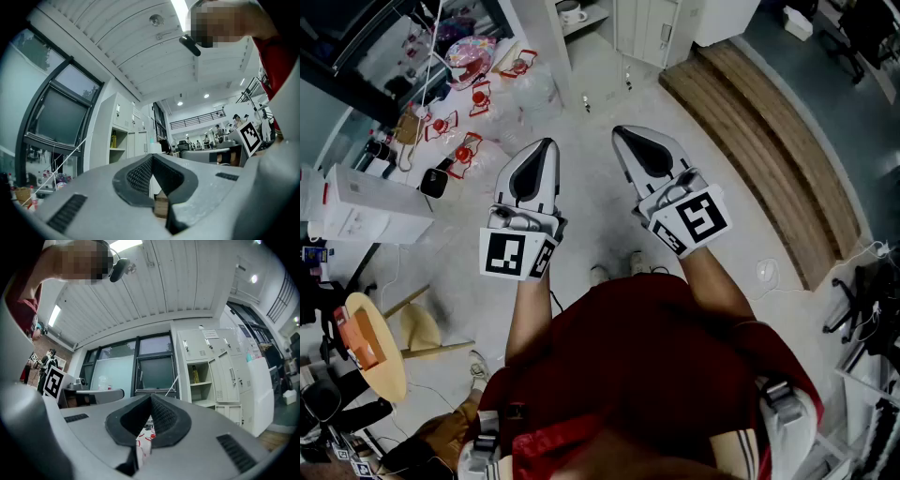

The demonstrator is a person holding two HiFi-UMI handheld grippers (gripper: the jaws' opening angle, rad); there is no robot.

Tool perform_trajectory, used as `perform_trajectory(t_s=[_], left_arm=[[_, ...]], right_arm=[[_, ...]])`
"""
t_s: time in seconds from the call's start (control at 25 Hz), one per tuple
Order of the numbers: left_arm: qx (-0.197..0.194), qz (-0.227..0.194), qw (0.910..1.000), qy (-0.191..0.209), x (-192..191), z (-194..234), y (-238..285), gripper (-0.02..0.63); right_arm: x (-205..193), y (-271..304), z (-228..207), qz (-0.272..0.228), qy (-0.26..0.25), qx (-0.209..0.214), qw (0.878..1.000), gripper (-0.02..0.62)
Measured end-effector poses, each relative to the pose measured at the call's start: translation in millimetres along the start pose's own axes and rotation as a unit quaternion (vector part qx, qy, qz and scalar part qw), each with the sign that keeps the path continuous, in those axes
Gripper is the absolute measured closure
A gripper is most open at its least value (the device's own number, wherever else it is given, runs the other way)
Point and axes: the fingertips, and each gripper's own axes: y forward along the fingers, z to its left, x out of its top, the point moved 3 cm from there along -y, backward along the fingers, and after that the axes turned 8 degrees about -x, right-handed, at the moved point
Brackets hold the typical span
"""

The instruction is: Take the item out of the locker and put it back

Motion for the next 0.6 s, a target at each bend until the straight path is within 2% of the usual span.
perform_trajectory(t_s=[0.24, 0.6], left_arm=[[0.001, 0.002, 1.0000, 0.002, -2.5, -7.6, 4.6, 0.600], [0.006, 0.004, 1.0000, 0.003, -4.8, -14.2, 10.2, 0.600]], right_arm=[[-0.2, -5.2, -6.1, -0.007, 0.011, 0.001, 1.000, 0.598], [5.3, -10.5, -10.0, -0.020, -0.013, -0.005, 1.000, 0.598]])
